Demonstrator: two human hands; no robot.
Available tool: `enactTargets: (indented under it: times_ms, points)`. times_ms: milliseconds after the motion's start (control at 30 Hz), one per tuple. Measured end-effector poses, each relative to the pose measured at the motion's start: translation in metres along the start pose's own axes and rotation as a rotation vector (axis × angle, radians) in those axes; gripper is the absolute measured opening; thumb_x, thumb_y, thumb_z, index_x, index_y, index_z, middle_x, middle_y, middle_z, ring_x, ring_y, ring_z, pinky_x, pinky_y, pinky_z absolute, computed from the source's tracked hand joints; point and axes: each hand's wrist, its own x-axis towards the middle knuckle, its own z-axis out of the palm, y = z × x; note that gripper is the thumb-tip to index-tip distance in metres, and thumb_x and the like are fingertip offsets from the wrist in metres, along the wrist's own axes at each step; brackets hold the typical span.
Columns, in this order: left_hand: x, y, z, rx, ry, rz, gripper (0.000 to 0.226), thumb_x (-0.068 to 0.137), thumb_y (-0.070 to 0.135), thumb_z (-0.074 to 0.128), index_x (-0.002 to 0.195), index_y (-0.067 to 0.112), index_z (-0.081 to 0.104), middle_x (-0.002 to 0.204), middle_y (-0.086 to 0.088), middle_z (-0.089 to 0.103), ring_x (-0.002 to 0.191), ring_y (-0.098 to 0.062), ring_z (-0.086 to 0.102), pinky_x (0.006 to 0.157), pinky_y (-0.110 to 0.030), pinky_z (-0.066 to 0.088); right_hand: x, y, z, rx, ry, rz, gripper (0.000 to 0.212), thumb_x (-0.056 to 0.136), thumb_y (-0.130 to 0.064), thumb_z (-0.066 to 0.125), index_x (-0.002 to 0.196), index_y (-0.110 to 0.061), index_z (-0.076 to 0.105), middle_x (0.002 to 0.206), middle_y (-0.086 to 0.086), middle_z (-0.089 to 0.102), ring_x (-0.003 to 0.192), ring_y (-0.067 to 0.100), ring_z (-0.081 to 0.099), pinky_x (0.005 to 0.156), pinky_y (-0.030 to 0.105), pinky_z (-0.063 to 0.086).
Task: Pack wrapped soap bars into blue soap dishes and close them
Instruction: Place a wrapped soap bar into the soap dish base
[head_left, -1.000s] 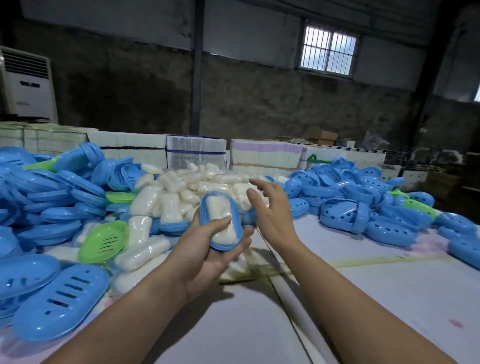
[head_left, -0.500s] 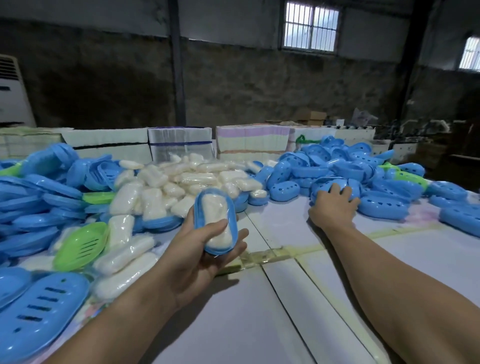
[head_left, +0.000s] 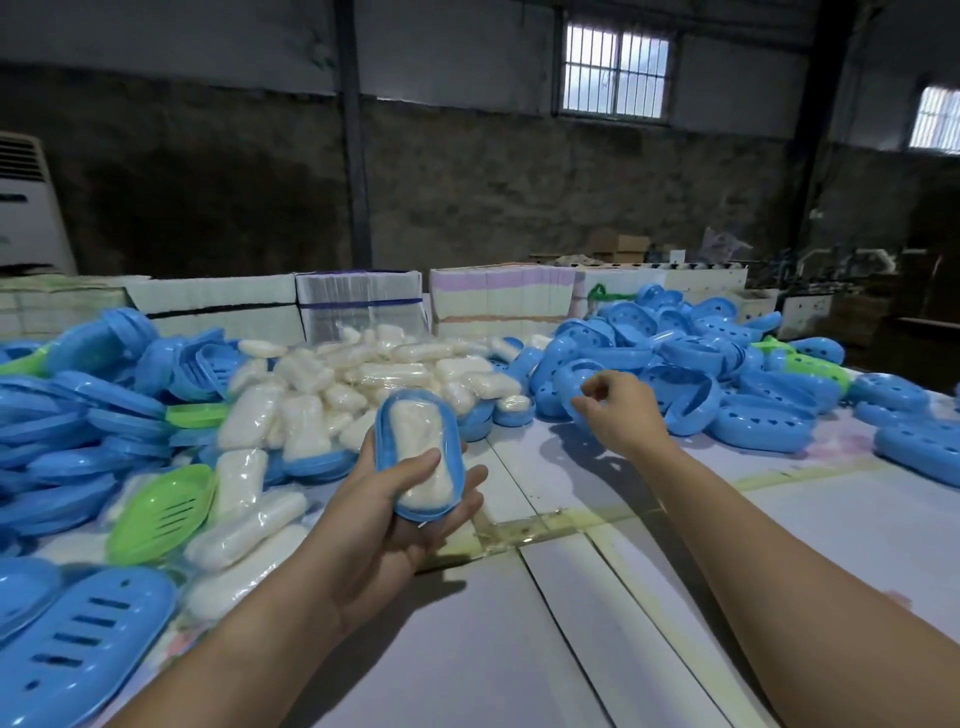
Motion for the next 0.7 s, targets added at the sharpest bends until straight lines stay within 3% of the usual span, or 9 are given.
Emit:
enactTargets:
  times_ms: [67, 200, 300, 367, 400, 433, 533, 600, 700]
  points:
    - [0.000, 0.001, -0.001, -0.011, 0.004, 0.003, 0.070, 0.073, 0.003, 0.067, 0.136, 0.031, 0.055, 0.130, -0.022, 0.063, 0.100, -0.045, 0.072, 0.071, -0.048, 0.062, -0.004, -0.013, -0.003, 0.372, -0.031, 0.093, 0.007, 0.090, -0.020, 0.069, 0.092, -0.014, 0.066, 0.079, -0.005, 0.062, 0.083, 0.017, 0.058, 0.068, 0.029, 0.044]
    - [0.002, 0.000, -0.002, -0.038, 0.031, -0.003, 0.068, 0.071, 0.002, 0.068, 0.133, 0.028, 0.057, 0.127, -0.023, 0.066, 0.100, -0.046, 0.071, 0.072, -0.050, 0.062, -0.011, -0.027, -0.013, 0.873, -0.161, 0.168, 0.019, 0.094, -0.013, 0.064, 0.112, -0.009, 0.067, 0.094, 0.000, 0.068, 0.085, 0.016, 0.059, 0.066, 0.026, 0.040]
    - [0.002, -0.002, 0.000, -0.042, 0.051, -0.003, 0.068, 0.070, 0.004, 0.070, 0.133, 0.029, 0.057, 0.124, -0.021, 0.069, 0.098, -0.045, 0.072, 0.069, -0.049, 0.062, -0.020, -0.041, -0.012, 1.252, -0.307, 0.240, 0.027, 0.098, -0.008, 0.054, 0.124, -0.010, 0.061, 0.091, -0.002, 0.067, 0.074, 0.010, 0.057, 0.065, 0.024, 0.034]
    - [0.003, -0.003, 0.001, -0.045, 0.085, 0.009, 0.065, 0.073, 0.007, 0.070, 0.133, 0.029, 0.057, 0.124, -0.019, 0.068, 0.096, -0.044, 0.073, 0.069, -0.049, 0.062, -0.028, -0.051, -0.010, 1.521, -0.454, 0.312, 0.026, 0.095, -0.009, 0.053, 0.119, -0.013, 0.061, 0.094, 0.001, 0.065, 0.080, 0.014, 0.058, 0.074, 0.025, 0.042]
    - [0.004, -0.003, 0.002, -0.052, 0.103, 0.022, 0.058, 0.079, 0.008, 0.069, 0.131, 0.031, 0.058, 0.124, -0.018, 0.067, 0.095, -0.043, 0.073, 0.069, -0.049, 0.063, -0.031, -0.056, -0.008, 1.618, -0.533, 0.340, 0.024, 0.092, -0.010, 0.056, 0.114, -0.014, 0.063, 0.098, 0.003, 0.065, 0.088, 0.018, 0.060, 0.088, 0.031, 0.047]
    - [0.004, -0.004, 0.002, -0.065, 0.122, 0.033, 0.049, 0.086, 0.009, 0.067, 0.129, 0.032, 0.059, 0.123, -0.017, 0.067, 0.094, -0.043, 0.073, 0.069, -0.049, 0.063, -0.036, -0.060, -0.006, 1.683, -0.611, 0.356, 0.022, 0.088, -0.011, 0.059, 0.108, -0.016, 0.065, 0.101, 0.005, 0.067, 0.095, 0.021, 0.061, 0.097, 0.038, 0.046]
    - [0.004, -0.003, 0.001, -0.085, 0.145, 0.004, 0.046, 0.087, 0.011, 0.065, 0.129, 0.031, 0.061, 0.121, -0.018, 0.069, 0.096, -0.046, 0.072, 0.080, -0.057, 0.059, -0.048, -0.072, 0.002, 1.736, -0.723, 0.377, 0.017, 0.086, -0.012, 0.061, 0.100, -0.016, 0.069, 0.100, 0.006, 0.069, 0.094, 0.022, 0.064, 0.095, 0.040, 0.048]
    - [0.002, -0.005, 0.004, -0.061, 0.113, -0.046, 0.053, 0.078, 0.015, 0.066, 0.128, 0.028, 0.061, 0.115, -0.020, 0.073, 0.098, -0.049, 0.070, 0.085, -0.062, 0.056, -0.053, -0.076, 0.011, 1.692, -0.697, 0.406, 0.016, 0.091, -0.010, 0.057, 0.102, -0.015, 0.069, 0.098, 0.007, 0.068, 0.090, 0.022, 0.064, 0.095, 0.039, 0.047]
    - [0.002, -0.006, 0.009, -0.095, 0.061, -0.088, 0.056, 0.077, 0.014, 0.065, 0.132, 0.024, 0.059, 0.116, -0.024, 0.072, 0.096, -0.052, 0.070, 0.075, -0.059, 0.060, -0.063, -0.084, 0.020, 1.495, -0.599, 0.417, 0.020, 0.098, -0.026, 0.056, 0.109, -0.015, 0.069, 0.096, 0.007, 0.073, 0.086, 0.023, 0.068, 0.088, 0.040, 0.052]
